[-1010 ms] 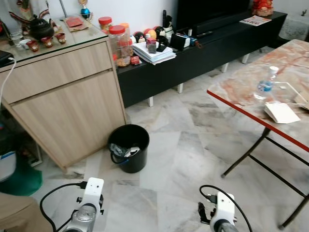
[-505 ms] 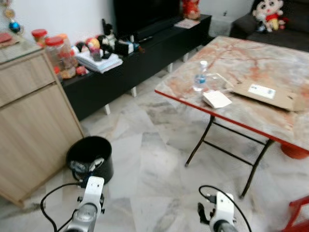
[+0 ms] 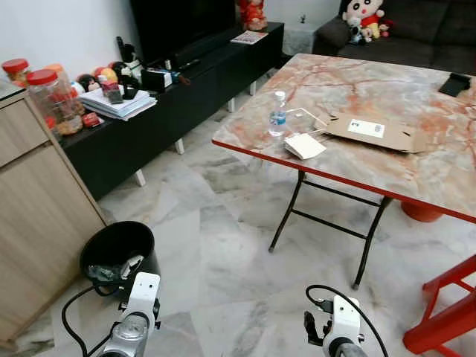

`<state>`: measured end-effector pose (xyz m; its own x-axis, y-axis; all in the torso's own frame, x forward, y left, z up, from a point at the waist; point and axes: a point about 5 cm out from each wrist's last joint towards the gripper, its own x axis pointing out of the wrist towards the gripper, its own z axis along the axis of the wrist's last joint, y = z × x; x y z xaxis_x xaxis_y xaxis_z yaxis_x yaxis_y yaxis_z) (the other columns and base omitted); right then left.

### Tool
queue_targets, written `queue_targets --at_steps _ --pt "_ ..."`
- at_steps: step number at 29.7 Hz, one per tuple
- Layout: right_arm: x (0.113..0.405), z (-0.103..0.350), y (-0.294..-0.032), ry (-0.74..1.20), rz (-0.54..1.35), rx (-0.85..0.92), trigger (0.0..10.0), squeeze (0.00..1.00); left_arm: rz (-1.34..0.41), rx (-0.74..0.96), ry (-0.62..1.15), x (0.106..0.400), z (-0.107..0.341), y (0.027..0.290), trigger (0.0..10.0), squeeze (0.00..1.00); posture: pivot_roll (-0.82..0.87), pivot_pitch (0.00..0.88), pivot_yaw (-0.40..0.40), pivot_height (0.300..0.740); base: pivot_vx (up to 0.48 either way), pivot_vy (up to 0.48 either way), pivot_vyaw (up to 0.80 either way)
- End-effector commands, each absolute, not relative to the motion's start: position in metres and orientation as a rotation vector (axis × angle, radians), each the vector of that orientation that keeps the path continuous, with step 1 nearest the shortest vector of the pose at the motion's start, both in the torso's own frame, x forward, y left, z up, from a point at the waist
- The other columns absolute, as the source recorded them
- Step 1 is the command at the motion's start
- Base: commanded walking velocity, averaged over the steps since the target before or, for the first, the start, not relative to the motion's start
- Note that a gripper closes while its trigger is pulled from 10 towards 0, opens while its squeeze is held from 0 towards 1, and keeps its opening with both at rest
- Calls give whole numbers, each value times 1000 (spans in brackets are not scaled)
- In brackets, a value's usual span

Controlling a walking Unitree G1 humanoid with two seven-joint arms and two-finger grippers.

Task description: Picking trash to rubbish bin

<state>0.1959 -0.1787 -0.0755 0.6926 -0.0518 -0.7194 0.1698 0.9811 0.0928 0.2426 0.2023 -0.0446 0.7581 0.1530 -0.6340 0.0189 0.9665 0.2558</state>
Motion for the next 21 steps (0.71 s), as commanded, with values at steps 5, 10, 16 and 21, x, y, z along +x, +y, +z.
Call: queue_targets --at_steps 5,10,16,21 --pt "200 -73 -179 787 -119 149 10000 0 78 260 713 242 -45 204 10000 0 -51 0 43 740 0 0 -788" --pt "200 -73 -178 787 -120 150 10000 0 78 262 714 242 -45 205 10000 0 -52 0 44 740 0 0 -784" --pt "200 -73 -178 786 -118 149 10000 0 78 264 712 242 -45 205 10000 0 -55 0 46 740 0 0 -784" --pt "201 -73 -178 785 -115 146 10000 0 76 260 707 243 -44 204 10000 0 -58 0 46 740 0 0 -785"
